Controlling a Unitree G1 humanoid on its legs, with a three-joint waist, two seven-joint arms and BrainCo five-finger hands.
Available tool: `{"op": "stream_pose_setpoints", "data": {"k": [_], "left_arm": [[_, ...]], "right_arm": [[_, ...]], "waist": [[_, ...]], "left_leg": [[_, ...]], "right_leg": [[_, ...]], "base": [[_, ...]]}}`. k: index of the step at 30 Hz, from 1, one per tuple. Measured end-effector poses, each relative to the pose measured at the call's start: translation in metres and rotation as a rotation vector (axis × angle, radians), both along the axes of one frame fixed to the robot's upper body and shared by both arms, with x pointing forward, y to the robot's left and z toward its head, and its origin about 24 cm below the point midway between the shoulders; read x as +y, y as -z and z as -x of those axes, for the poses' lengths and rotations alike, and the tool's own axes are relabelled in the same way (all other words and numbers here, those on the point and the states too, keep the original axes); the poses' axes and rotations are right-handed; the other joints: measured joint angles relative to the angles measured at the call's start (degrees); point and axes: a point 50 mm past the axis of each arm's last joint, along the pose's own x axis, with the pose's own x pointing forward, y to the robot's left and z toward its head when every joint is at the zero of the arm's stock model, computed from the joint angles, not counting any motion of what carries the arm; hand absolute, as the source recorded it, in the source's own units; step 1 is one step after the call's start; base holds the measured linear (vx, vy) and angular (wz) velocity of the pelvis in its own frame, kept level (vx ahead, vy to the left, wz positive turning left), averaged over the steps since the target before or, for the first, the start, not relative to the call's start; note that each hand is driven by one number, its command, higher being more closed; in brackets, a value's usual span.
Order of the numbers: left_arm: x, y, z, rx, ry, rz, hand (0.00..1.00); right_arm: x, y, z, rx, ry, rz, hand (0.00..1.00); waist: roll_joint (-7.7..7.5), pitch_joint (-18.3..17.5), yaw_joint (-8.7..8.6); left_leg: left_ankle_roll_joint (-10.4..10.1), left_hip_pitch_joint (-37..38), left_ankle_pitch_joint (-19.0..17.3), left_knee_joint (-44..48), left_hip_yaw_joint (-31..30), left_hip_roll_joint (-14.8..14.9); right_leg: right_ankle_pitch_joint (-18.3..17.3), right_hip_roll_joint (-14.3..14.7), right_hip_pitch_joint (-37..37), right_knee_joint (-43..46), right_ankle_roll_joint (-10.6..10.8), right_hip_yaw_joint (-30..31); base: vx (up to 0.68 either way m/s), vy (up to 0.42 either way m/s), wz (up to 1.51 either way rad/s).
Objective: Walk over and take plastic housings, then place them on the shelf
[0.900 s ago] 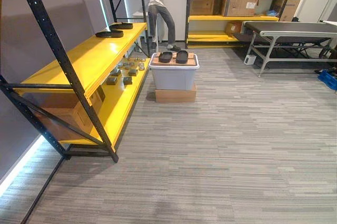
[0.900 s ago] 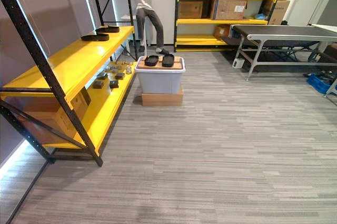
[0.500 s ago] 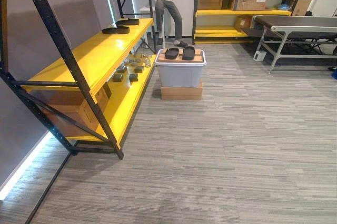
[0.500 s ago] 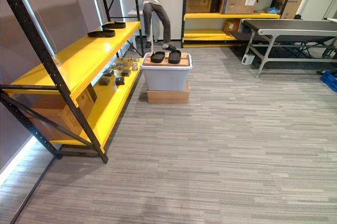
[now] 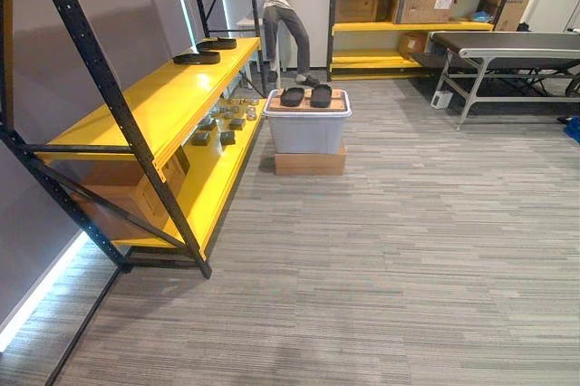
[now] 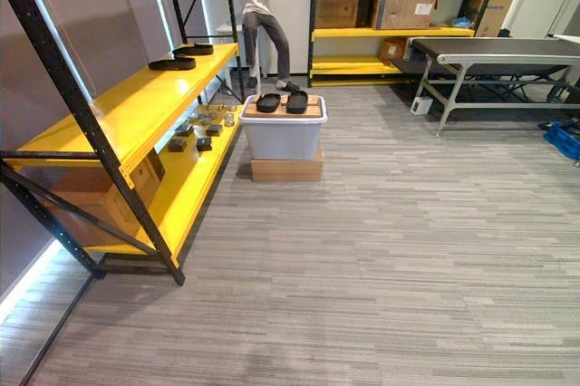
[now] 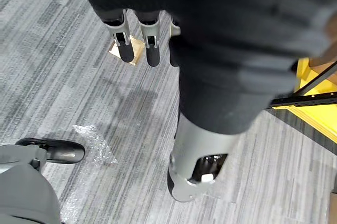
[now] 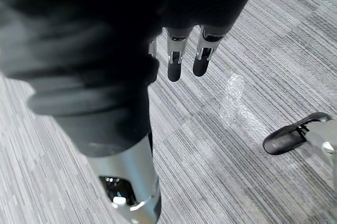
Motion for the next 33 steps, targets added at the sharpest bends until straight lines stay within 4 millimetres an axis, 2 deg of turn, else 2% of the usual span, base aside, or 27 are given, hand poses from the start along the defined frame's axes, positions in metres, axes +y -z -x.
{"op": "stream_pose_setpoints", "data": {"k": [6,9,11,12,13,14,15,17,18,19,20,21,22,23,24,25,26,27,28,29,30,31,33], "left_arm": [[0.001,0.0,0.004,0.011,-0.007,-0.005,0.0],[0.001,0.0,0.002,0.011,-0.012,-0.017,0.0],[0.0,-0.001,-0.009,-0.014,-0.001,-0.017,0.0],[-0.001,-0.002,-0.015,-0.028,0.013,-0.018,0.0],[-0.004,-0.002,-0.017,-0.024,0.04,-0.014,0.0],[-0.005,-0.002,-0.018,-0.023,0.053,-0.013,0.0],[-0.006,-0.001,-0.018,-0.008,0.087,-0.015,0.0],[-0.008,-0.001,-0.021,0.002,0.119,-0.015,0.0],[-0.007,-0.003,-0.03,-0.014,0.126,-0.017,0.0],[-0.007,-0.007,-0.046,-0.05,0.139,-0.024,0.0],[-0.008,-0.009,-0.056,-0.072,0.149,-0.029,0.0],[-0.009,-0.015,-0.075,-0.114,0.174,-0.04,0.0],[-0.009,-0.017,-0.082,-0.128,0.185,-0.044,0.0],[-0.012,-0.019,-0.09,-0.155,0.193,-0.043,0.0],[-0.012,-0.019,-0.088,-0.16,0.179,-0.041,0.0],[-0.009,-0.02,-0.086,-0.173,0.147,-0.046,0.0],[-0.006,-0.02,-0.081,-0.194,0.076,-0.041,0.0],[-0.006,-0.02,-0.079,-0.203,0.044,-0.035,0.0],[-0.005,-0.019,-0.073,-0.211,-0.005,-0.029,0.0],[-0.003,-0.018,-0.063,-0.206,-0.046,-0.028,0.0],[-0.004,-0.015,-0.054,-0.192,-0.064,-0.027,0.0],[-0.006,-0.013,-0.049,-0.182,-0.073,-0.021,0.0],[-0.016,-0.005,-0.026,-0.137,-0.128,0.016,0.0]], "right_arm": [[0.002,0.0,-0.004,0.0,-0.021,0.0,0.0],[0.004,-0.002,-0.018,-0.024,-0.048,0.001,0.0],[0.005,-0.003,-0.025,-0.037,-0.056,0.002,0.0],[0.005,-0.004,-0.032,-0.052,-0.061,0.003,0.0],[0.006,-0.005,-0.036,-0.06,-0.066,0.004,0.0],[0.007,-0.005,-0.039,-0.065,-0.075,0.003,0.0],[0.011,-0.004,-0.041,-0.061,-0.098,-0.002,0.0],[0.017,-0.001,-0.037,-0.037,-0.132,-0.014,0.0],[0.021,0.001,-0.036,-0.031,-0.138,-0.025,0.0],[0.027,0.004,-0.034,-0.026,-0.136,-0.039,0.0],[0.029,0.005,-0.032,-0.022,-0.134,-0.046,0.0],[0.032,0.008,-0.024,-0.004,-0.127,-0.057,0.0],[0.033,0.009,-0.017,0.011,-0.118,-0.061,0.0],[0.03,0.012,0.003,0.044,-0.069,-0.065,0.0],[0.029,0.013,0.013,0.056,-0.03,-0.069,0.0],[0.032,0.015,0.017,0.052,-0.001,-0.079,0.0],[0.037,0.015,0.019,0.038,0.018,-0.083,0.0],[0.038,0.015,0.019,0.032,0.018,-0.081,0.0],[0.041,0.015,0.017,0.022,0.014,-0.082,0.0],[0.046,0.015,0.013,0.006,0.009,-0.087,0.0],[0.051,0.015,0.008,-0.008,-0.013,-0.091,0.0],[0.053,0.015,0.006,-0.015,-0.018,-0.091,0.0],[0.057,0.013,-0.005,-0.041,-0.048,-0.089,0.0]], "waist": [[-0.12,0.28,0.48],[-0.2,0.47,0.58],[-0.05,1.37,0.68],[-0.23,3.14,0.83],[0.08,4.63,0.99],[0.07,4.97,1.0],[-0.28,5.64,0.64],[-0.2,5.95,0.39],[0.07,6.13,-0.37],[0.06,6.56,-1.56],[0.09,6.9,-2.38],[-0.34,7.23,-3.55],[-0.67,7.35,-3.71],[-0.3,7.18,-4.16],[0.72,6.38,-4.81],[0.48,6.22,-4.53],[0.54,6.26,-4.28],[0.64,6.41,-4.15],[0.85,6.55,-3.55],[0.9,6.64,-1.83],[0.77,6.71,-0.33],[0.71,6.7,0.55],[0.38,6.41,3.02]], "left_leg": [[-0.05,0.02,0.01,-0.85,1.62,-0.01],[-0.38,-0.92,-0.24,-0.91,3.1,0.02],[-0.25,-1.68,-1.18,0.02,3.36,-0.05],[0.72,-1.73,-2.45,1.52,3.68,-0.2],[1.48,-0.93,-3.69,2.3,4.31,-0.2],[2.12,-0.4,-4.09,2.24,4.44,-0.28],[2.91,0.72,-4.51,2.03,4.05,-0.76],[3.68,1.93,-5.61,2.12,3.67,-0.33],[3.81,2.15,-6.2,2.19,2.64,0.49],[3.26,2.14,-6.92,2.2,0.93,1.56],[2.85,2.21,-7.24,2.11,-0.35,2.18],[1.99,2.54,-8.12,1.79,-2.88,2.82],[1.52,3.07,-8.75,1.58,-3.89,2.9],[0.36,5.32,-10.29,1.52,-5.33,4.51],[-0.7,5.81,-11.37,3.29,-5.83,6.04],[-1.33,4.76,-11.7,8.12,-5.1,6.7],[-3.4,-0.99,-11.24,24.65,-3.69,7.98],[-5.25,-4.24,-9.61,33.68,-3.42,8.78],[-7.92,-8.96,-6.61,47.29,-3.85,9.89],[-8.83,-13.25,-6.07,61.06,-3.52,11.04],[-8.47,-17.14,-6.28,68.91,-2.94,11.47],[-8.22,-18.96,-6.36,70.76,-2.2,11.68],[-5.33,-26.84,-7.57,70.3,0.66,11.25]], "right_leg": [[0.01,0.07,-0.96,-0.03,-0.01,1.27],[0.05,0.17,-2.71,0.26,-0.07,2.76],[-1.03,-0.17,-4.67,3.15,0.51,2.64],[-4.43,-1.07,-6.93,9.58,1.94,2.54],[-6.32,-2.12,-10.92,19.64,2.53,1.92],[-6.57,-2.89,-13.64,25.9,2.09,1.3],[-7.84,-4.46,-18.85,36.04,2.69,0.05],[-8.83,-3.74,-22.74,36.46,2.92,0.15],[-8.49,-2.15,-24.45,31.52,2.57,0.28],[-7.09,-0.36,-25.57,23.53,1.11,0.68],[-5.85,0.37,-25.89,19.11,0.6,0.76],[-2.38,0.79,-26.1,10.96,0.65,1.0],[-1.29,0.75,-26.06,8.56,0.28,1.49],[3.25,1.53,-25.98,10.72,-1.71,2.22],[3.67,2.68,-26.17,13.7,-2.38,1.71],[2.69,3.37,-25.85,15.82,-5.2,1.56],[0.43,4.31,-22.61,16.02,-6.77,0.87],[-0.53,4.83,-20.68,15.62,-7.54,0.86],[-1.62,6.14,-17.22,14.51,-8.57,1.39],[-2.47,8.03,-12.25,12.46,-9.7,3.38],[-3.17,9.18,-7.18,10.13,-10.76,5.56],[-3.33,9.4,-5.04,9.04,-10.99,6.74],[-4.84,9.15,0.56,5.66,-11.29,11.47]], "base": [[0.0,-0.012,-0.13],[-0.01,-0.012,-0.24],[0.0,-0.008,-0.09],[0.0,0.02,-0.18],[0.0,0.036,-0.22],[0.02,0.074,-0.15],[0.09,0.072,0.0],[0.17,0.016,0.11],[0.28,-0.074,0.42],[0.31,-0.107,0.63],[0.39,-0.175,0.98],[0.37,-0.186,0.9],[0.5,-0.269,1.03],[0.58,-0.309,0.79],[0.61,-0.325,0.63],[0.66,-0.329,0.31],[0.68,-0.294,0.13],[0.81,-0.301,0.03],[0.8,-0.236,-0.34],[0.76,-0.173,-0.66],[0.61,-0.095,-0.79],[0.45,-0.033,-0.72],[0.53,0.041,-0.93]]}}
